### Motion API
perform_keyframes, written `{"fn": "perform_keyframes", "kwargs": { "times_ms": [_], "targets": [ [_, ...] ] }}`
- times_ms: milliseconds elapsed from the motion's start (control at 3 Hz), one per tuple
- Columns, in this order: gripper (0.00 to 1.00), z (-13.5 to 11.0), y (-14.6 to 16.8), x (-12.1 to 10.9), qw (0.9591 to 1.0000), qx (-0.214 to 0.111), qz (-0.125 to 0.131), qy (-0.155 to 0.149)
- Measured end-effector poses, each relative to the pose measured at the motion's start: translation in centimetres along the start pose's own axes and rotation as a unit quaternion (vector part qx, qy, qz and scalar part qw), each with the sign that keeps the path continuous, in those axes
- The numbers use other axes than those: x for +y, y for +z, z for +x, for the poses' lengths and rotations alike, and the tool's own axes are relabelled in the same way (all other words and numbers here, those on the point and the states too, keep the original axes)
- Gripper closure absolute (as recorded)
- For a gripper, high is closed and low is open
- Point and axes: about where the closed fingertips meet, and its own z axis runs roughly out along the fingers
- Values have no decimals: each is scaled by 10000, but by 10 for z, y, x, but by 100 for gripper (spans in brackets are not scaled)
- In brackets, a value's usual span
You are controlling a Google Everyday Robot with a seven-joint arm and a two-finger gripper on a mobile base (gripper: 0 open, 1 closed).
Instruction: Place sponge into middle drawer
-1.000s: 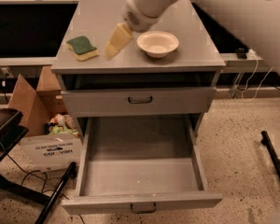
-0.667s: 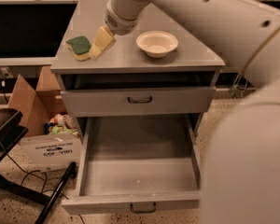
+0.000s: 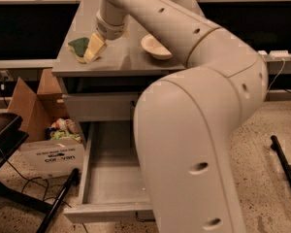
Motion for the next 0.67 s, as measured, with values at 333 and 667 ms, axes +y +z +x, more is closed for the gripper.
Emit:
{"fn": "perform_keyframes", "kwargs": {
  "times_ms": [333,667],
  "targets": [
    [0,-18,25,-5,9999,26,-89,-144],
    [27,-32,35,6,9994,-52,-328,-47]
  ]
}}
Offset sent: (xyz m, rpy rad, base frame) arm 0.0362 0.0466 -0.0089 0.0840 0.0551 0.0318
